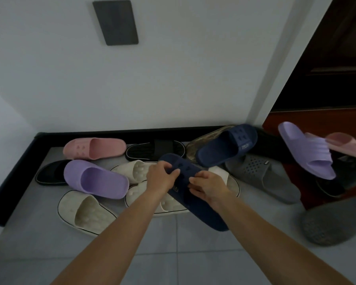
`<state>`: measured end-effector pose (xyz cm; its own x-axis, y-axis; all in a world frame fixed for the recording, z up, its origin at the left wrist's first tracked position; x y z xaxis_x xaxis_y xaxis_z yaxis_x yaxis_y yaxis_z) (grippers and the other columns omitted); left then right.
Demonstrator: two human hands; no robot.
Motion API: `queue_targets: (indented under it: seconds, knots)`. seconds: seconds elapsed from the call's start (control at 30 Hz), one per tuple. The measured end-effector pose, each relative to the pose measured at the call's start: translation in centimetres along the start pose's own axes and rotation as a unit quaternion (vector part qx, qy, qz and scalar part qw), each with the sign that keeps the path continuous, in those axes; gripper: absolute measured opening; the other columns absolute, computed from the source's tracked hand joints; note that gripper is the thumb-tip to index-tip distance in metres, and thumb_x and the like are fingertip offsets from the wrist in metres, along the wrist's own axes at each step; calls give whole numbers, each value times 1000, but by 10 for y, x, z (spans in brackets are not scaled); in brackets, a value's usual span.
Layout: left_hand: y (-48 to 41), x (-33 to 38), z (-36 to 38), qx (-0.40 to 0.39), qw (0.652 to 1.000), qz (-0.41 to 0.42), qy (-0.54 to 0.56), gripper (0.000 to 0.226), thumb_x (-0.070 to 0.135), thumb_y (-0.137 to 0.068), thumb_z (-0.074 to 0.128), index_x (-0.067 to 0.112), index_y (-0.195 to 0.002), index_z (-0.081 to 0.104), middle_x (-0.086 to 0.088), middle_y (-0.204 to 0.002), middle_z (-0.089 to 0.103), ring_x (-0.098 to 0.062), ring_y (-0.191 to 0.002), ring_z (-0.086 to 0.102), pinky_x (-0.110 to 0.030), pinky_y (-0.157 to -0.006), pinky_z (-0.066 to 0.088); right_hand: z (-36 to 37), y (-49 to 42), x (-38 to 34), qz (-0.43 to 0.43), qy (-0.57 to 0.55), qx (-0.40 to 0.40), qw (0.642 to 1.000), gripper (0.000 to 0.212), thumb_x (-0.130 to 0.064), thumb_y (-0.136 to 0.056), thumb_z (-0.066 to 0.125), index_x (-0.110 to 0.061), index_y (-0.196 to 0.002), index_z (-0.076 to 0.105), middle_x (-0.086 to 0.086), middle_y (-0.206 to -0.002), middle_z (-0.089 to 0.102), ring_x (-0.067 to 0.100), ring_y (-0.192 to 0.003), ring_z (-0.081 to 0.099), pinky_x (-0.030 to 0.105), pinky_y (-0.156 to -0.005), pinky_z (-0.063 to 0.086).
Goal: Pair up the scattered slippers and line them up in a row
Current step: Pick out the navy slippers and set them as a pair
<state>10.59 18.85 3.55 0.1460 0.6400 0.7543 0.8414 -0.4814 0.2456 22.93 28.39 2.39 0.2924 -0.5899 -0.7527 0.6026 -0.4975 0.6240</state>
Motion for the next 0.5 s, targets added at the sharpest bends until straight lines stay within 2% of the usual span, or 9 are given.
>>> queue_targets:
  seconds: [0.07,0.13,0.2,0.23,0.3,0.37,0.43,0.47,0.5]
  knots:
    - [-2,-4,3,-23,1000,-17,2,39,30,-85,66,8,-115,56,-6,-109,58,-25,-105,56,-35,-89,45,-3,1,10,7,-13,3,1000,11,1,-86,60,-10,-89,57,10,-86,64,20,-76,65,26,-60,55]
    - [-3,-6,9,-70,997,-26,12,19,28,-90,60,10,-97,59,-4,-90,59,-24,-90,57,-32,-75,43,-5,3,18,32,-9,-13,999,10,0,-86,61,-8,-90,58,12,-87,66,21,-74,68,26,-57,56]
    - [-9,-10,10,-74,997,-29,5,15,25,-94,53,14,-84,55,0,-75,55,-17,-73,52,-30,-63,37,-15,-1,17,55,51,-44,996,8,-7,-86,63,-9,-94,61,10,-83,72,20,-72,71,27,-55,56]
    - [-12,-10,9,-69,997,-26,1,17,24,-95,50,17,-80,53,2,-71,52,-14,-67,49,-29,-59,35,-26,-8,11,54,97,-35,993,10,-12,-87,63,-9,-96,63,7,-79,73,17,-69,72,26,-54,55]
    - [-21,-9,7,-65,998,0,-27,23,22,-95,48,21,-72,50,4,-69,50,-10,-63,45,-27,-56,33,-56,-29,-9,32,121,58,990,13,-14,-87,62,-6,-97,63,6,-75,70,16,-64,66,25,-55,50]
    - [-29,-5,5,-72,995,24,-63,22,20,-94,49,24,-73,50,6,-70,51,-8,-64,46,-24,-55,33,-84,-51,-29,-11,95,146,985,18,-10,-86,61,-6,-104,63,9,-84,64,19,-67,59,29,-59,48]
    - [-38,2,4,-79,994,41,-70,17,20,-93,50,22,-77,53,7,-72,52,-7,-66,46,-23,-54,33,-100,-70,-45,-53,113,193,973,28,-8,-86,63,-3,-113,63,12,-102,62,27,-87,60,34,-73,49]
    - [-42,5,4,-81,993,49,-68,16,19,-93,50,21,-77,54,6,-73,52,-7,-66,47,-23,-54,33,-106,-80,-49,-61,134,214,966,25,-9,-86,63,-1,-110,64,14,-104,61,30,-97,59,33,-78,48]
    - [-45,9,4,-84,993,56,-66,16,18,-93,51,20,-77,55,5,-73,53,-8,-66,47,-23,-55,33,-109,-88,-50,-53,138,239,960,16,-10,-88,61,1,-99,65,13,-96,62,31,-99,60,29,-74,46]
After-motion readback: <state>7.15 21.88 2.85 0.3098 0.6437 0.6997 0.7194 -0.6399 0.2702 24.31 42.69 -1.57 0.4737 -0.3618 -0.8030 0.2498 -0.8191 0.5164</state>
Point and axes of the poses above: each hand's wrist, its own y-axis away from the middle knuckle, its own z-axis out of the palm, x = y × z, the point moved 4 cm from there along -y, towards the middle knuckle
